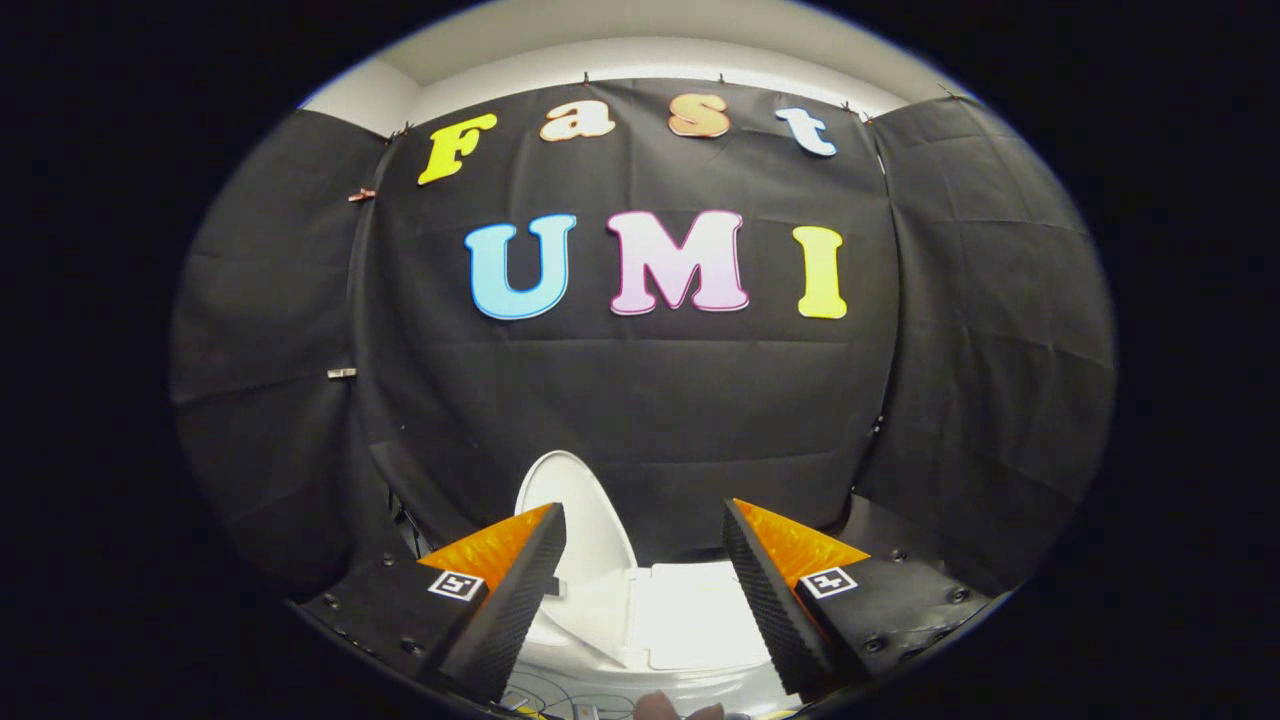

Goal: Open the toilet lid.

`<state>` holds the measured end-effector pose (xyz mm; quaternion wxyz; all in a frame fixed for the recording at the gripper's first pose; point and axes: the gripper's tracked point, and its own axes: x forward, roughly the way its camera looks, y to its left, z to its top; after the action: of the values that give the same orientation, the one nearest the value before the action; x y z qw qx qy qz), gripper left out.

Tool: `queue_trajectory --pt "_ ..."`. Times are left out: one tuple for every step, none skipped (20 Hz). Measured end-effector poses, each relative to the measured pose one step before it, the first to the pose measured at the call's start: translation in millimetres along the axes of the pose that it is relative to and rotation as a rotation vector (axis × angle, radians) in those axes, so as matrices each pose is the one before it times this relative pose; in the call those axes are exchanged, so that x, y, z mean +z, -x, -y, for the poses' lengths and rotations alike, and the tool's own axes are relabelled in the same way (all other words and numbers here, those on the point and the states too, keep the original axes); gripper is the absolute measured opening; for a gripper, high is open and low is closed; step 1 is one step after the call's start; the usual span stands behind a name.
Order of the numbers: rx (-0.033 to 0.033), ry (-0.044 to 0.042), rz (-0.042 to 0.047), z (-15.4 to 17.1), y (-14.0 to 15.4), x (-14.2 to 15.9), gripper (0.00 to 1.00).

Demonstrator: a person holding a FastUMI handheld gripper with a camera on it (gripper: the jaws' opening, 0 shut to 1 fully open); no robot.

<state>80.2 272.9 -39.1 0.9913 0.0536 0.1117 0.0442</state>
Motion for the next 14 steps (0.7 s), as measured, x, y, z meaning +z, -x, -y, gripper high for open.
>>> queue_trajectory --pt "-0.00813 -0.00439 0.0113 8.43 2.88 5.7 0.99" --pt "-0.00985 -0.00397 0.01059 8.5 2.79 5.39 0.99" --pt "-0.00835 -0.00385 0.01236 7.94 1.93 5.59 0.99" --pt "-0.00822 -0.00265 0.00742 8.12 2.42 3.63 0.99" --pt "-0.00836 -0.00246 0.00766 8.81 2.36 3.76 0.99" --pt "-0.00628 -0.00365 0.00375 8.34 3.21 2.67 0.99" --pt "-0.00396 -0.00281 0.00539 7.17 2.83 3.03 0.99" --pt "-0.00408 -0.00485 0.00605 6.72 2.38 3.61 0.98" --pt "-0.00537 -0.00498 0.00848 7.85 2.06 2.72 0.98" --pt "-0.00733 -0.00534 0.00811 7.9 2.28 2.16 0.98" --pt "-0.00635 -0.00606 0.00184 7.09 1.58 0.33 0.98" --pt "-0.00409 -0.00956 -0.0004 6.23 1.14 0.18 0.98" --pt "-0.00615 -0.00817 -0.00249 5.75 0.32 -0.22 0.98" --pt "-0.00527 -0.00861 0.00039 6.36 0.48 0.8 0.98"
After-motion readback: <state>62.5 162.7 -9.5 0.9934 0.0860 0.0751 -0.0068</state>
